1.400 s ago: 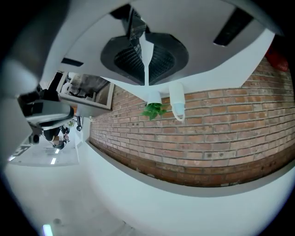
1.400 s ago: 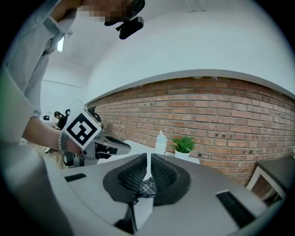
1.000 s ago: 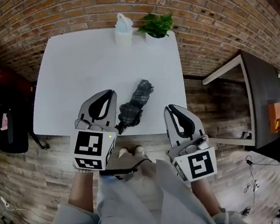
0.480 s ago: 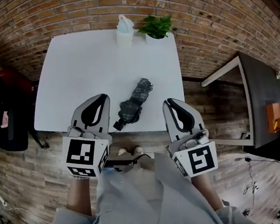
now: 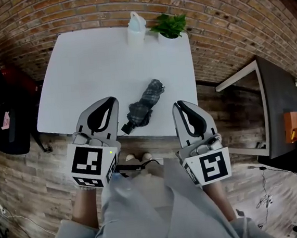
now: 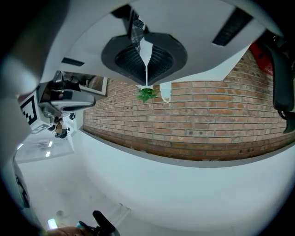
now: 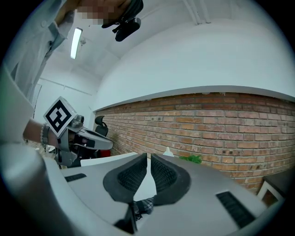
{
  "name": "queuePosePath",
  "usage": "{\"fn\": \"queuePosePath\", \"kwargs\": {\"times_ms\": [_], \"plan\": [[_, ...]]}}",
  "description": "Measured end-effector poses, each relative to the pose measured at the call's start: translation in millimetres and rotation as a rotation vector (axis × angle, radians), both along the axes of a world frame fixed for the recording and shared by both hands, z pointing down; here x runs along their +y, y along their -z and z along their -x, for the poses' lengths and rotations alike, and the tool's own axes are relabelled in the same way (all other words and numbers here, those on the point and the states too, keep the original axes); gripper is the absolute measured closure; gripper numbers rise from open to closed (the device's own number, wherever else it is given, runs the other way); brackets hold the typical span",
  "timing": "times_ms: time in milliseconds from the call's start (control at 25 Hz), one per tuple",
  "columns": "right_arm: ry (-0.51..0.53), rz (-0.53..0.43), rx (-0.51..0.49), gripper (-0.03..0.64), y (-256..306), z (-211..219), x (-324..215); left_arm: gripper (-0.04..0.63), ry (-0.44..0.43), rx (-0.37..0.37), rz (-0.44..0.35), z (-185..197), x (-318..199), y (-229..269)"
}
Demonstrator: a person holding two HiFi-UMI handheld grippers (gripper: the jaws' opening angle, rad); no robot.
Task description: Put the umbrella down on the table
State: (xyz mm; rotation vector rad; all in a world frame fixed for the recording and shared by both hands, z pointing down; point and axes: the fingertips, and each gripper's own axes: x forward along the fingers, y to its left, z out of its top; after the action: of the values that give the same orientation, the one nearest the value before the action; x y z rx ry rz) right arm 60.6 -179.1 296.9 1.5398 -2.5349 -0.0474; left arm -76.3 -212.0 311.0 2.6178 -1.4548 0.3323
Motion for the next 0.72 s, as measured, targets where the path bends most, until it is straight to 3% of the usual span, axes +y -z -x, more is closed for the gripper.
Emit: {"fn": "queuePosePath", "kwargs": {"times_ms": [720], "plan": [[0.010,0.009,0.013,0.561,-4.8,3.0,2.3,0.568,-0.039,-0.026,0.017,-7.6,4.9,-9.5]]}}
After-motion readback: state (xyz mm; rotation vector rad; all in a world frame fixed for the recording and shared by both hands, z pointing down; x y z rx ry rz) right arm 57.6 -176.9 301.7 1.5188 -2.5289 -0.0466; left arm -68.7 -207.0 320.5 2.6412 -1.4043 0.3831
